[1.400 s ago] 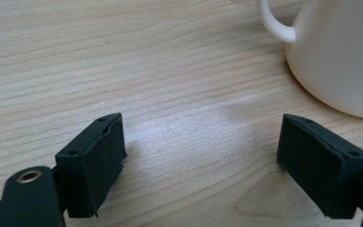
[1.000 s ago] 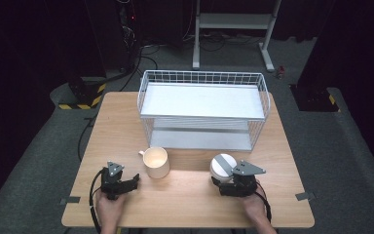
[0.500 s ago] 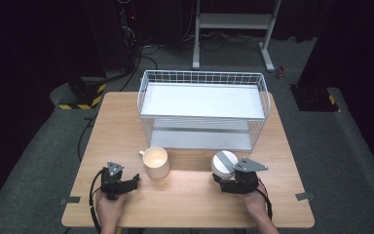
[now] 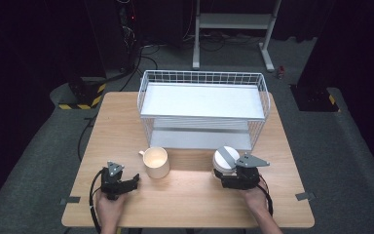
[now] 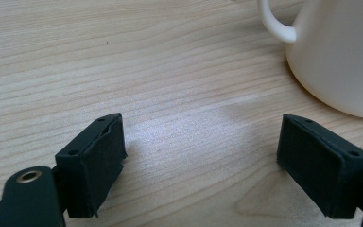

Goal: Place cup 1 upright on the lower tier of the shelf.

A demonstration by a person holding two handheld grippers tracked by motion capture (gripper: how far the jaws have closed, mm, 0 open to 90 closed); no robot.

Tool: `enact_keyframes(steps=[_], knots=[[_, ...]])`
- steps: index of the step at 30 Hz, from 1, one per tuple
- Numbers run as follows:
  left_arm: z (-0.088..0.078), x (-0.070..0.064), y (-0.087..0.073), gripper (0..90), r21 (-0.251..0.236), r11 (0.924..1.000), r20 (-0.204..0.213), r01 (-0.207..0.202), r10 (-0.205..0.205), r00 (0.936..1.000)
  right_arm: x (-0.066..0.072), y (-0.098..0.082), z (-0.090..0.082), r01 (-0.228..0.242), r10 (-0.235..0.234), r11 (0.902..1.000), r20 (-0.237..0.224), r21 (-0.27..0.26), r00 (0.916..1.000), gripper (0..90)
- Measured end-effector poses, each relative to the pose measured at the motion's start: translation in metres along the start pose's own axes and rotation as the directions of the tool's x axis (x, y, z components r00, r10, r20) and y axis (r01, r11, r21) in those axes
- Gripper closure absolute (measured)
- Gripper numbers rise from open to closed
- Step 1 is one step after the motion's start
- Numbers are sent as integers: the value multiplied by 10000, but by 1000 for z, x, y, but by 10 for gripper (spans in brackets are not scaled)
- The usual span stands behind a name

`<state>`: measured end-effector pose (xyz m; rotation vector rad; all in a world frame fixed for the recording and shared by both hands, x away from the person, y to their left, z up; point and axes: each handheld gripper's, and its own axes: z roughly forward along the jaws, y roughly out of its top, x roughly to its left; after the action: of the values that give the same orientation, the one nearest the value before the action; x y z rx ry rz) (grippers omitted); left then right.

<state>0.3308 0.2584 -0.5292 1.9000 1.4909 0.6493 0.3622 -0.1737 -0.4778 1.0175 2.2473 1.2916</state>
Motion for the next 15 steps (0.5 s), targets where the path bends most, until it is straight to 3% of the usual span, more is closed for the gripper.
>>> enact_keyframes(steps=[15], knots=[[0, 0, 0, 166, 12, 10000, 1, -1, 1, 10000, -13, 15, 12, -228, 225, 9997, 296, 99, 9993, 188]])
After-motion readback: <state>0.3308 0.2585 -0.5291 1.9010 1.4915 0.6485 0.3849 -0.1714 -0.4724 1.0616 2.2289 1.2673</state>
